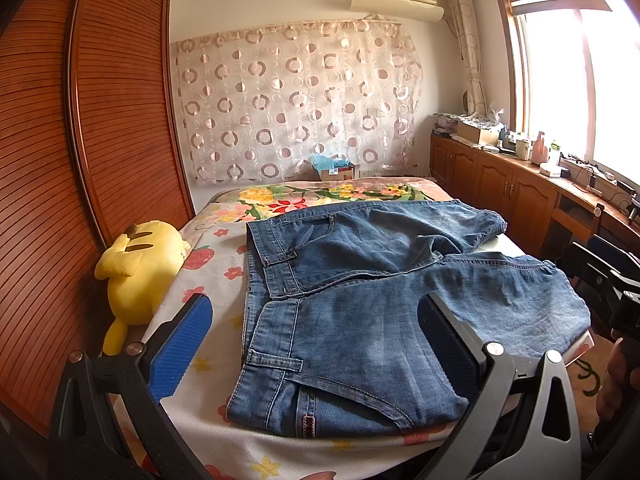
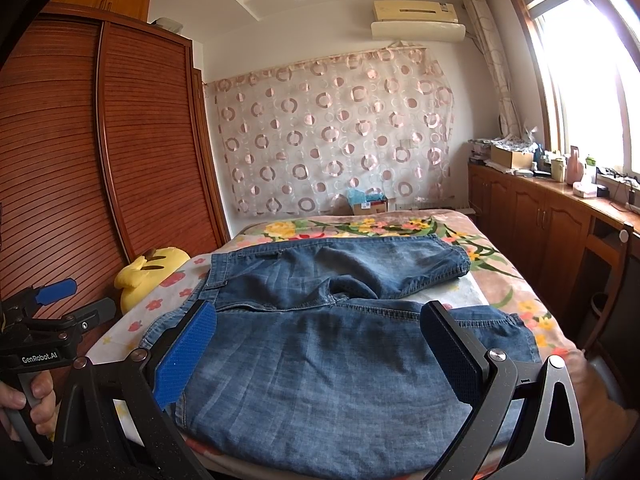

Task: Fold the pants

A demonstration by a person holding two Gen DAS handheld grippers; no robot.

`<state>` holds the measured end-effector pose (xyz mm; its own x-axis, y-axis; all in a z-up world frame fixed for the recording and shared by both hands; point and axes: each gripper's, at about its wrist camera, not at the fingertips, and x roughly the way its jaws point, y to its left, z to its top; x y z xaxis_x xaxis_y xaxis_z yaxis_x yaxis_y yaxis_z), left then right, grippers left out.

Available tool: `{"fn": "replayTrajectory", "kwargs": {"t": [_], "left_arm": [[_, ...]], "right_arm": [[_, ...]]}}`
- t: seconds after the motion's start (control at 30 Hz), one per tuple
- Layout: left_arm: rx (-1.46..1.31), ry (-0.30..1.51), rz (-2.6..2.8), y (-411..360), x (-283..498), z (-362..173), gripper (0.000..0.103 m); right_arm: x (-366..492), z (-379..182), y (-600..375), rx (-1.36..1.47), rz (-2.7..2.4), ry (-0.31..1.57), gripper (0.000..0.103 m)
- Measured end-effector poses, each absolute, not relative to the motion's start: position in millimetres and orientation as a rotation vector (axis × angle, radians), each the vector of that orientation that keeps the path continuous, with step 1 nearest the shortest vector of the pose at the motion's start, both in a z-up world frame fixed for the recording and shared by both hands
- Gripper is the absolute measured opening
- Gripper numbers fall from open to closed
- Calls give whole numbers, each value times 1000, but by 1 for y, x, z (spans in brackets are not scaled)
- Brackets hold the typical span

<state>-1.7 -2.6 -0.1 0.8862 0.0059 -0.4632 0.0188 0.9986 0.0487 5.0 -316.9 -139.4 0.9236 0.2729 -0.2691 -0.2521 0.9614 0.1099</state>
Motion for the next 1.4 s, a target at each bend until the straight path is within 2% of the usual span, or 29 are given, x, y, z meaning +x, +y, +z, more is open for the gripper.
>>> {"fn": "replayTrajectory", "kwargs": {"t": [1.4], "left_arm": [[53,487,-16,2,4,-3,103]], "right_arm": [[5,-140,-317,79,269,290,102]]}}
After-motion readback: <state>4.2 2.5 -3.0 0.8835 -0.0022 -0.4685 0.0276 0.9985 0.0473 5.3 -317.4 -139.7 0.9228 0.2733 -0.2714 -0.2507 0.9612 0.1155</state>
